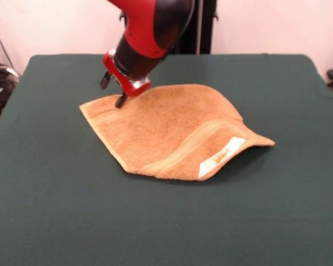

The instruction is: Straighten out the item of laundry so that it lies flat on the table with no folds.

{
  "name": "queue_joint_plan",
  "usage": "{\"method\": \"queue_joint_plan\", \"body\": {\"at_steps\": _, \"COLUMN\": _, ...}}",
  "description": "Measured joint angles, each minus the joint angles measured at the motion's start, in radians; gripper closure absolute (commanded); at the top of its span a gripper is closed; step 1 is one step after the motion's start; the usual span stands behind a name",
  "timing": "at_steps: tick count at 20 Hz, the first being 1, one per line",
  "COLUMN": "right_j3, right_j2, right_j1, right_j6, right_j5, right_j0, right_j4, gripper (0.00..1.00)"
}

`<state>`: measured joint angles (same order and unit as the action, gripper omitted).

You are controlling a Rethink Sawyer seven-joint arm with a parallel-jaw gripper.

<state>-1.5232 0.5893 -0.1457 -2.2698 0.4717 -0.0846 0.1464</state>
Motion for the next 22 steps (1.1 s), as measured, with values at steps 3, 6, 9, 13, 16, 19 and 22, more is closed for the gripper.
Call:
{"method": "queue_joint_plan", "body": {"at_steps": 3, "right_j3": 0.0, "right_j2": 0.001, "right_j1": 0.0, "right_j6": 0.0, "right_j5": -0.012, "right_j0": 0.018, "right_j4": -0.017, "gripper": 0.0}}
{"method": "queue_joint_plan", "body": {"at_steps": 6, "right_j3": 0.0, "right_j2": 0.001, "right_j1": 0.0, "right_j6": 0.0, "right_j5": -0.021, "right_j0": 0.032, "right_j4": -0.031, "gripper": 0.0}}
{"method": "queue_joint_plan", "body": {"at_steps": 9, "right_j3": 0.0, "right_j2": 0.001, "right_j1": 0.0, "right_j6": 0.0, "right_j5": -0.027, "right_j0": 0.042, "right_j4": -0.042, "gripper": 0.0}}
{"method": "queue_joint_plan", "body": {"at_steps": 13, "right_j3": 0.0, "right_j2": 0.001, "right_j1": 0.0, "right_j6": 0.0, "right_j5": -0.039, "right_j0": 0.058, "right_j4": -0.058, "gripper": 0.0}}
{"method": "queue_joint_plan", "body": {"at_steps": 16, "right_j3": 0.0, "right_j2": 0.001, "right_j1": 0.0, "right_j6": 0.0, "right_j5": -0.05, "right_j0": 0.07, "right_j4": -0.07, "gripper": 0.0}}
{"method": "queue_joint_plan", "body": {"at_steps": 19, "right_j3": -0.001, "right_j2": 0.001, "right_j1": 0.0, "right_j6": 0.0, "right_j5": -0.054, "right_j0": 0.073, "right_j4": -0.08, "gripper": 0.0}}
{"method": "queue_joint_plan", "body": {"at_steps": 22, "right_j3": -0.003, "right_j2": 0.001, "right_j1": -0.005, "right_j6": 0.0, "right_j5": -0.061, "right_j0": 0.078, "right_j4": -0.103, "gripper": 0.0}}
